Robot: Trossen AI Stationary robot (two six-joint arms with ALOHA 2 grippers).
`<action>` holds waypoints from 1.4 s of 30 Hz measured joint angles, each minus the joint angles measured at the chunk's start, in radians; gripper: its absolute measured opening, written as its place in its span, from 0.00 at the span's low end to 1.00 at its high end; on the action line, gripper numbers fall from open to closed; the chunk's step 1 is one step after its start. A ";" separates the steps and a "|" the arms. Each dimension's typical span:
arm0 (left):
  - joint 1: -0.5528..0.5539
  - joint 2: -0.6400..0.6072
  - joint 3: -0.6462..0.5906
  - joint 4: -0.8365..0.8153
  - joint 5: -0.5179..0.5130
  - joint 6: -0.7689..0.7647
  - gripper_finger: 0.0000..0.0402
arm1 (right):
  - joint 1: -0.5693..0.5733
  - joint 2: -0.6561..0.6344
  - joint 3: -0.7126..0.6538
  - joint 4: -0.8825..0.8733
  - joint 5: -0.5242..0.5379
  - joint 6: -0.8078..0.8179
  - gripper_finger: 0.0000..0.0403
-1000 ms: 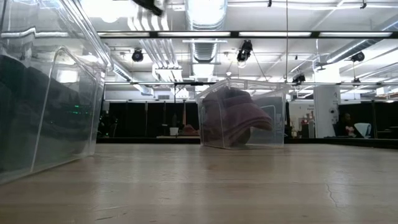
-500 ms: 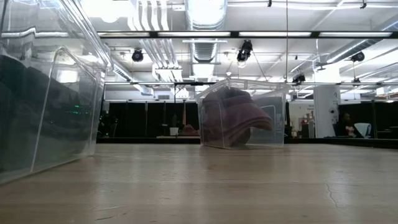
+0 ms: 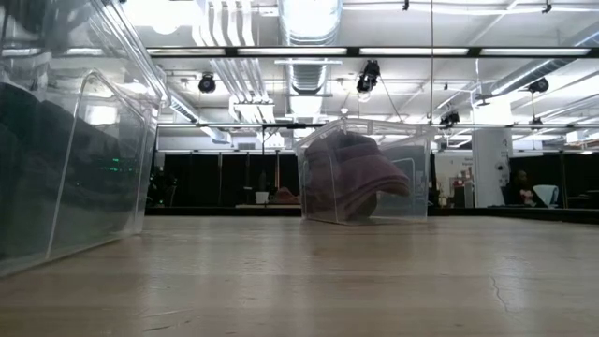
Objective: Pick & Place hat
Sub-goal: Put the green cap into the bottom transparent bin
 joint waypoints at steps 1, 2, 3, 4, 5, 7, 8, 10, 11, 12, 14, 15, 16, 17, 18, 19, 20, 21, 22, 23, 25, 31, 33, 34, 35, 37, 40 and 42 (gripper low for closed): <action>0.000 0.000 0.000 0.000 0.000 0.000 0.10 | -0.002 0.009 0.000 0.000 0.003 0.006 0.03; 0.000 0.000 0.000 -0.002 0.000 0.001 0.10 | -0.004 0.015 0.000 -0.006 0.005 0.017 0.03; 0.000 0.000 0.000 -0.003 0.000 0.004 0.10 | -0.006 0.024 0.000 -0.008 0.005 0.032 0.03; 0.000 0.000 0.000 -0.003 0.000 0.008 0.10 | -0.009 0.029 0.000 -0.008 0.008 0.045 0.03; 0.000 0.000 0.000 -0.005 0.000 0.010 0.10 | -0.009 0.034 0.000 -0.011 0.016 0.047 0.03; 0.000 0.000 0.000 -0.007 0.000 0.011 0.10 | -0.016 0.044 0.000 -0.011 0.016 0.046 0.03; 0.000 0.000 0.000 -0.007 0.000 0.012 0.10 | -0.019 0.046 -0.001 -0.012 0.015 0.049 0.03; 0.000 0.000 0.000 -0.007 0.001 0.017 0.10 | -0.029 0.050 -0.002 -0.024 0.011 0.076 0.03; 0.000 0.000 0.000 -0.007 0.004 0.018 0.10 | -0.034 0.051 -0.002 -0.037 0.011 0.092 0.03; 0.000 0.000 0.000 -0.007 0.008 0.018 0.10 | -0.037 0.051 -0.002 -0.052 0.012 0.107 0.03; 0.000 0.000 0.000 -0.007 0.015 0.018 0.10 | -0.043 0.052 -0.002 -0.073 0.012 0.120 0.03; 0.000 0.000 0.000 -0.007 0.016 0.018 0.10 | -0.046 0.052 -0.002 -0.082 0.009 0.127 0.03; 0.000 0.000 0.000 -0.007 0.017 0.019 0.10 | -0.050 0.052 -0.002 -0.093 0.002 0.135 0.03; 0.000 0.000 0.000 -0.007 0.017 0.021 0.10 | -0.054 0.052 -0.002 -0.099 -0.011 0.151 0.03; 0.000 0.000 0.000 -0.007 0.017 0.023 0.10 | -0.058 0.052 -0.002 -0.105 -0.017 0.167 0.03; 0.000 0.000 0.000 -0.007 0.018 0.023 0.10 | -0.062 0.052 -0.002 -0.109 -0.018 0.181 0.03; 0.000 0.000 0.000 -0.007 0.017 0.023 0.10 | -0.067 0.052 -0.002 -0.110 -0.018 0.188 0.03; 0.000 0.000 0.000 -0.007 0.017 0.024 0.10 | -0.071 0.052 -0.002 -0.112 -0.018 0.192 0.03; 0.001 0.000 0.000 -0.007 0.017 0.026 0.10 | -0.075 0.052 -0.002 -0.114 -0.018 0.191 0.03; 0.001 0.000 0.000 -0.007 0.017 0.027 0.10 | -0.078 0.052 -0.002 -0.115 -0.018 0.188 0.03; 0.001 0.000 0.000 -0.007 0.017 0.027 0.10 | -0.083 0.052 -0.003 -0.116 -0.018 0.189 0.03; 0.001 0.000 0.000 -0.007 0.048 0.031 0.10 | -0.102 0.052 -0.003 -0.204 -0.027 0.267 0.03; 0.001 0.001 0.000 -0.007 0.051 0.035 0.10 | -0.107 0.052 -0.004 -0.243 -0.063 0.300 0.03; 0.001 0.001 0.000 -0.007 0.051 0.035 0.10 | -0.108 0.052 -0.004 -0.252 -0.075 0.313 0.03; 0.001 0.001 0.000 -0.007 0.051 0.035 0.10 | -0.108 0.052 -0.004 -0.254 -0.080 0.322 0.03; 0.001 0.001 0.000 -0.007 0.051 0.035 0.10 | -0.107 0.052 -0.004 -0.255 -0.083 0.324 0.04; 0.001 0.001 0.000 -0.007 0.051 0.036 0.10 | -0.107 0.052 -0.002 -0.255 -0.087 0.320 0.07; 0.001 0.001 0.000 -0.007 0.051 0.036 0.10 | -0.108 0.052 -0.002 -0.256 -0.090 0.325 0.12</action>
